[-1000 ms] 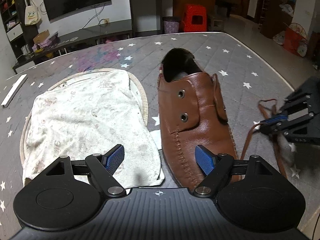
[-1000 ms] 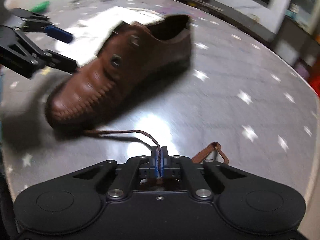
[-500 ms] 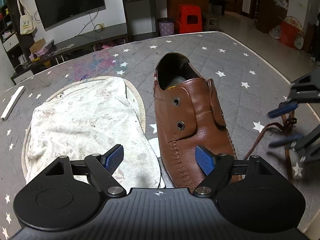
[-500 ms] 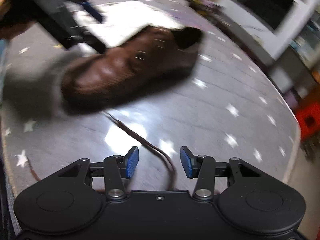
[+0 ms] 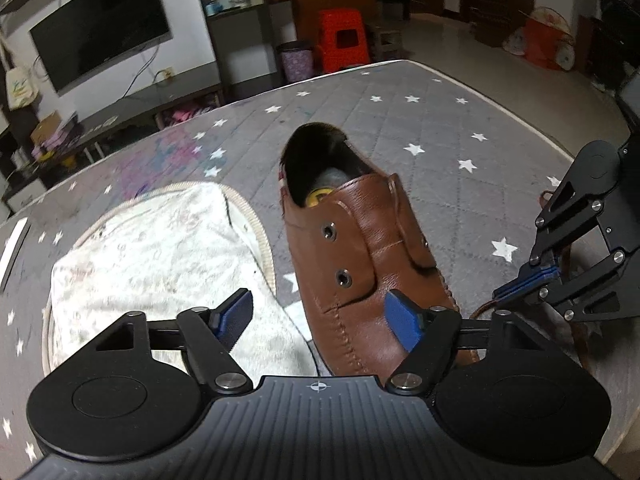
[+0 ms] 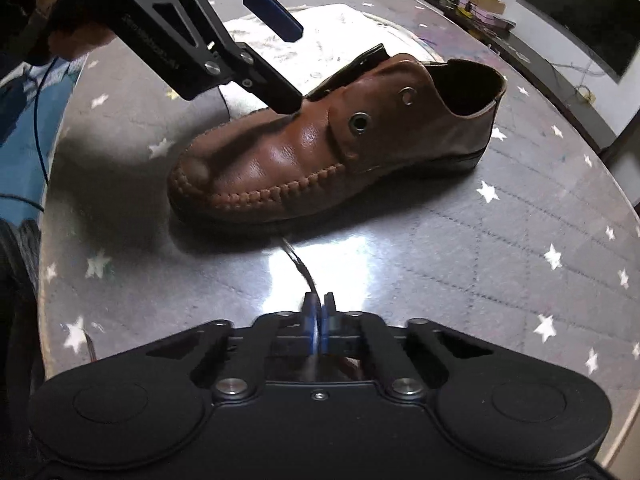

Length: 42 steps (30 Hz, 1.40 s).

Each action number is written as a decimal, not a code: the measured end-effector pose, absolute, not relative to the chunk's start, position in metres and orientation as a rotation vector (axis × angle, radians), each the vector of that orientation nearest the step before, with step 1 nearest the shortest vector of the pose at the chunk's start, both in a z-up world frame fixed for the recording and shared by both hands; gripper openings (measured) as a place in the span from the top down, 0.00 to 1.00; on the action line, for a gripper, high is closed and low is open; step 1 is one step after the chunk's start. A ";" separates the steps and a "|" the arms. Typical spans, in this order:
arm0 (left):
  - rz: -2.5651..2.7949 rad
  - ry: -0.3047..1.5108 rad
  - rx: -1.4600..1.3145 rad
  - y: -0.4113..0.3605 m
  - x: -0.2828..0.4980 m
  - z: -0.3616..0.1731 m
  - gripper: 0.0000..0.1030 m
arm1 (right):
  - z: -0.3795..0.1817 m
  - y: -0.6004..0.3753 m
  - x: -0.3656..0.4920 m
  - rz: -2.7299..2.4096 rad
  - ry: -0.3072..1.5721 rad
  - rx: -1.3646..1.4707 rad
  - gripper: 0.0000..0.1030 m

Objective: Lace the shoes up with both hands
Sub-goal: 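Grasp the lace end again with the right gripper, then grip the shoe eyelet flap with the left gripper while the right gripper brings the lace tip to it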

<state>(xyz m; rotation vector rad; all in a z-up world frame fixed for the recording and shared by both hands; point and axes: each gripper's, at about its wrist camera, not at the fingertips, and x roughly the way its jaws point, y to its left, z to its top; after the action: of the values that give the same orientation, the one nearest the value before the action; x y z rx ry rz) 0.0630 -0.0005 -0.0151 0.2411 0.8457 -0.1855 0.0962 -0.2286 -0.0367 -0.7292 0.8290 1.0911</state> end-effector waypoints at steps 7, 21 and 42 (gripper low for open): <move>-0.269 0.832 0.334 -0.007 0.071 -0.008 0.46 | -0.010 -0.231 0.092 1.005 0.720 -0.628 0.99; -0.419 0.786 0.517 -0.017 0.080 -0.008 0.53 | 0.011 -0.231 0.090 0.909 0.660 -0.542 0.99; -0.523 0.738 0.631 -0.021 0.084 -0.019 0.53 | 0.007 -0.215 0.094 0.922 0.669 -0.540 0.99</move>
<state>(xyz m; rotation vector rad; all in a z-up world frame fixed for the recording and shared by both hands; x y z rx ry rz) 0.0839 -0.0211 -0.0188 0.6315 0.7383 -0.5227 0.0940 -0.2149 0.0067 -0.5400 0.6690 0.9221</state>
